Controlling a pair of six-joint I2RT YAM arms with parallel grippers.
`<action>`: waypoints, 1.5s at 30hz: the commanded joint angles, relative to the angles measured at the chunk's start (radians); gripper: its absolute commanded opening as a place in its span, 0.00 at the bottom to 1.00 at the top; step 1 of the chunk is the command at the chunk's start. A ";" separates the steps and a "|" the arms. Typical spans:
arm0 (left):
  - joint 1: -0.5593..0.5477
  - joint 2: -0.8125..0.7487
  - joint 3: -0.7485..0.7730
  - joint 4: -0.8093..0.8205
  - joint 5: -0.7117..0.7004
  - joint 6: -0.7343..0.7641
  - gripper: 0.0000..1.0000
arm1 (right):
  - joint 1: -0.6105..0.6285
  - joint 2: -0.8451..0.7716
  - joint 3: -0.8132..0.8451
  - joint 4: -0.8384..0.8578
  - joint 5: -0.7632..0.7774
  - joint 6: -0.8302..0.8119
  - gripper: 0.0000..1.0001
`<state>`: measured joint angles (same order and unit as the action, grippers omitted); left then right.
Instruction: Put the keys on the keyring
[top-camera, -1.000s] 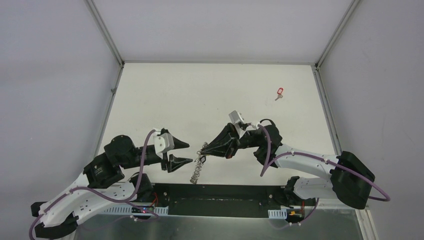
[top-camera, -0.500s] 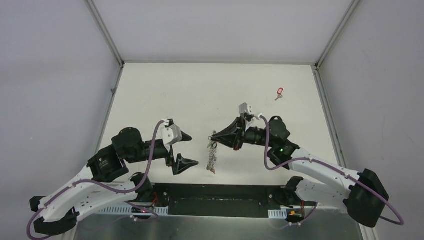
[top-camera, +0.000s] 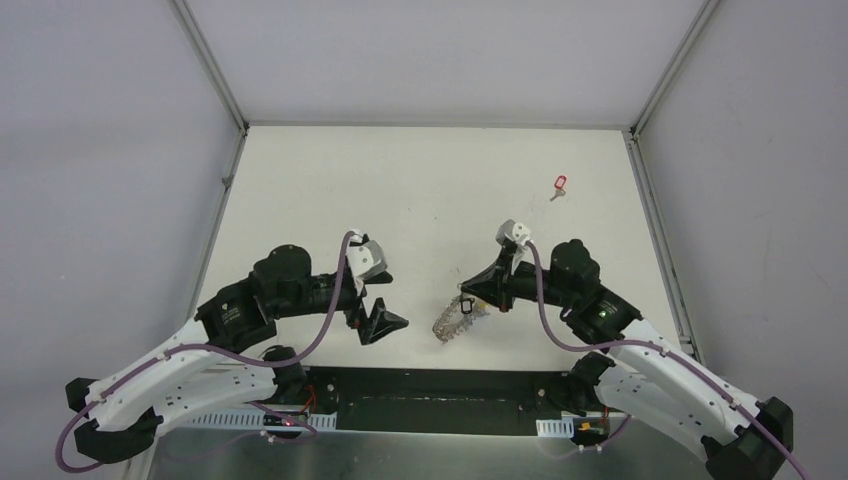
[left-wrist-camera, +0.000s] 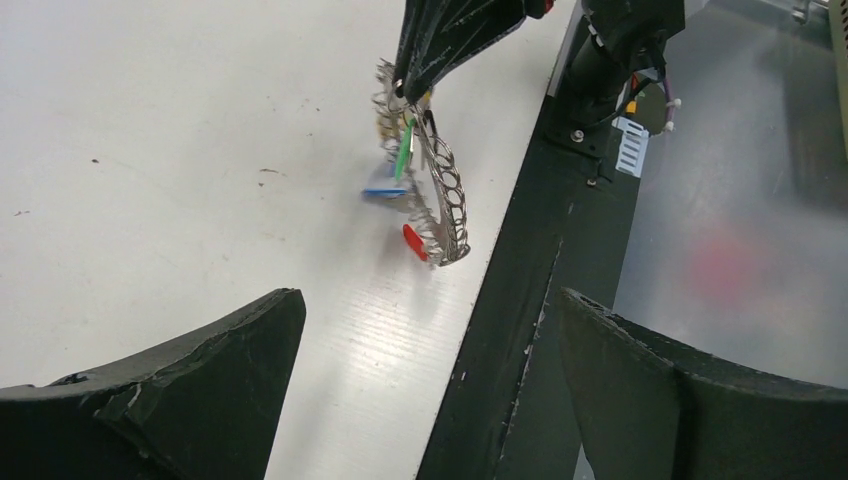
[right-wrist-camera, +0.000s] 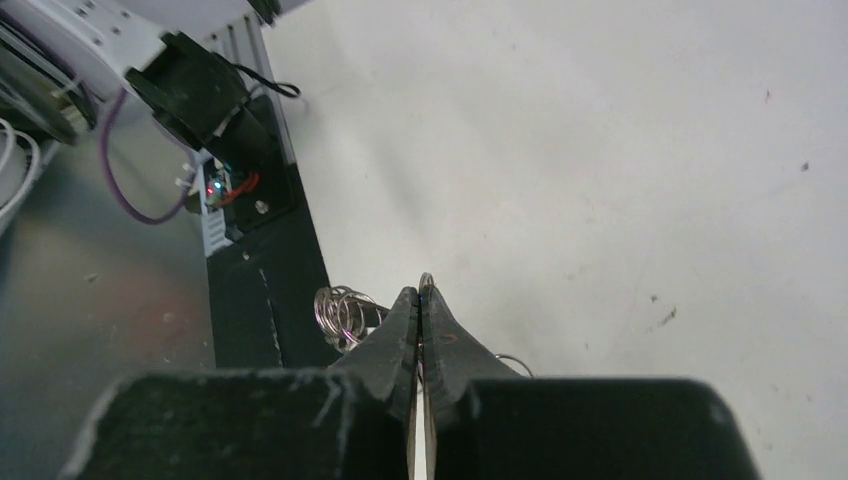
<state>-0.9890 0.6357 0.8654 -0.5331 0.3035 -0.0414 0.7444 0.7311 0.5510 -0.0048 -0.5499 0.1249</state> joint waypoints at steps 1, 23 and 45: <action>-0.008 0.008 0.021 0.033 -0.036 -0.026 0.99 | -0.008 0.012 0.068 -0.145 0.086 -0.077 0.00; -0.008 -0.063 -0.090 0.140 -0.051 -0.219 0.99 | -0.043 0.944 0.443 0.053 -0.113 -0.185 0.04; -0.008 0.077 -0.127 0.106 -0.293 -0.571 0.99 | -0.299 0.515 0.160 0.180 0.168 0.070 1.00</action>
<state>-0.9890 0.6636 0.7208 -0.4202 0.0681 -0.5156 0.4934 1.3731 0.8120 0.1226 -0.5007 0.0505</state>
